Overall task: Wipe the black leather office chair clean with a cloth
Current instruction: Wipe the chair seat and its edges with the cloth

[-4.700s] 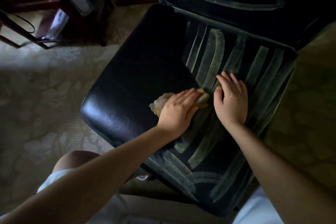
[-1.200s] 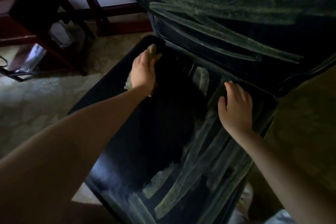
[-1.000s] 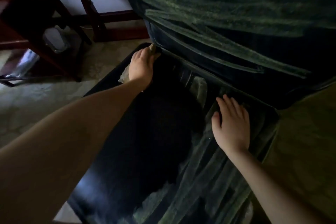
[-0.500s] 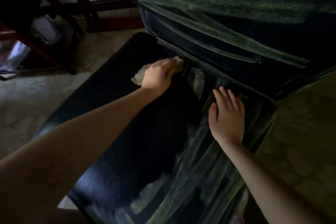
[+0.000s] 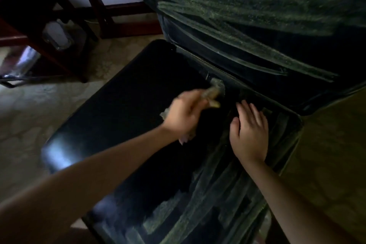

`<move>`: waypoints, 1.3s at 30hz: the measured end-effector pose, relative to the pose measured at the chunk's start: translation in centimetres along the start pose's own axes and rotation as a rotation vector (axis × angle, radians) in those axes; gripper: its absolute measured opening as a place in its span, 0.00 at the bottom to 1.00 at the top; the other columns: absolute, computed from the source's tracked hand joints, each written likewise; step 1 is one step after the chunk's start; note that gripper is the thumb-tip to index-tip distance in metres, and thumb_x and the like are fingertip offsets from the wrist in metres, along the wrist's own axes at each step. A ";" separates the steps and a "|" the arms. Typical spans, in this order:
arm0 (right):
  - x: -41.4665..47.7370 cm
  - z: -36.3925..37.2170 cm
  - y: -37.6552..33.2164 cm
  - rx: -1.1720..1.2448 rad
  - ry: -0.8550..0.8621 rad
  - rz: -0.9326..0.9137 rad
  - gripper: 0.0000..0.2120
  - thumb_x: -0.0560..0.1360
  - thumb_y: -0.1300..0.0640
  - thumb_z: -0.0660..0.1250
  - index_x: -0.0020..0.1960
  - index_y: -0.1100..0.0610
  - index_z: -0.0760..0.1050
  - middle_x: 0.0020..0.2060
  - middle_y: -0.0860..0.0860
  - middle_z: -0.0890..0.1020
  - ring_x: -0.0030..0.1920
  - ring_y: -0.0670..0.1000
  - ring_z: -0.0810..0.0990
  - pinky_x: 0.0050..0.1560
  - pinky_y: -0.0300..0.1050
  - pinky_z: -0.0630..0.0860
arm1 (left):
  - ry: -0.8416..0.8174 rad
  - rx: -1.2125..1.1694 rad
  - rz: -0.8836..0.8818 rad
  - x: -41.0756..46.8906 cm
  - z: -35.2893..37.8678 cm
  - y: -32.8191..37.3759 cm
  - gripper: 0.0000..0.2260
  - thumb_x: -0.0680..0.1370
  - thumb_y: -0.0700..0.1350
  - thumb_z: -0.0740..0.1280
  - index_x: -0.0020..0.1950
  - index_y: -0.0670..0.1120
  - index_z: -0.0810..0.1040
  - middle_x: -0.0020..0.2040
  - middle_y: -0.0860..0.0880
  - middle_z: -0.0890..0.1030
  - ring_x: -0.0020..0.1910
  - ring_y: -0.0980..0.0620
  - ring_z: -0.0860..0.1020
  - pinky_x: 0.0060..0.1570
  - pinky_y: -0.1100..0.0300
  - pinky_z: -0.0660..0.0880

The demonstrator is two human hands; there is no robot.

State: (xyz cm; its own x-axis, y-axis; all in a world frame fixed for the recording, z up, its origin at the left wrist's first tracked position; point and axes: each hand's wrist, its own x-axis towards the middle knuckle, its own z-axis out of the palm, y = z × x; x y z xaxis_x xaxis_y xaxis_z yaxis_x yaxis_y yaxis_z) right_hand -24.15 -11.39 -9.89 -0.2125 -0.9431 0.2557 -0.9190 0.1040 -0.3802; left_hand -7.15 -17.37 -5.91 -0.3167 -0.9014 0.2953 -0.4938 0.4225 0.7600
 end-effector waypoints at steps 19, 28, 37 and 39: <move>0.1 0.3 -0.1 -0.038 0.026 -0.002 0.23 0.76 0.53 0.52 0.64 0.61 0.75 0.64 0.56 0.76 0.66 0.56 0.73 0.66 0.54 0.64 | 0.097 0.545 -0.357 13.2 -4.2 -11.2 0.17 0.80 0.47 0.59 0.66 0.44 0.73 0.65 0.44 0.75 0.65 0.44 0.69 0.64 0.56 0.64; 0.0 0.4 -0.3 -0.055 -0.014 0.014 0.24 0.76 0.52 0.50 0.66 0.60 0.73 0.66 0.55 0.74 0.68 0.55 0.70 0.68 0.51 0.58 | 0.025 0.489 -0.237 10.3 -1.3 -7.4 0.15 0.79 0.45 0.60 0.64 0.43 0.74 0.62 0.43 0.77 0.63 0.43 0.71 0.62 0.57 0.64; -0.1 0.4 -0.3 -0.046 0.041 -0.003 0.22 0.76 0.54 0.51 0.64 0.61 0.75 0.64 0.57 0.76 0.66 0.57 0.73 0.66 0.50 0.57 | -0.120 0.434 -0.025 5.4 2.9 -2.0 0.15 0.79 0.45 0.60 0.62 0.41 0.76 0.58 0.43 0.80 0.59 0.42 0.76 0.61 0.56 0.66; 0.0 0.3 -0.4 -0.043 0.042 -0.006 0.22 0.76 0.54 0.52 0.63 0.61 0.75 0.63 0.57 0.77 0.65 0.57 0.73 0.66 0.51 0.58 | -0.165 0.400 0.060 4.0 3.9 -0.6 0.18 0.78 0.49 0.56 0.59 0.42 0.78 0.57 0.44 0.81 0.57 0.43 0.77 0.59 0.56 0.70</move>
State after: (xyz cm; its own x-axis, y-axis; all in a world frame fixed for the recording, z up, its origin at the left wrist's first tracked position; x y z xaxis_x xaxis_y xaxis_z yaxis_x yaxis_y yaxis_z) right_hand -23.69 -11.49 -10.04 -0.2201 -0.9297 0.2955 -0.9335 0.1127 -0.3405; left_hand -11.30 -20.89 -7.46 -0.4637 -0.8604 0.2114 -0.7348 0.5068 0.4509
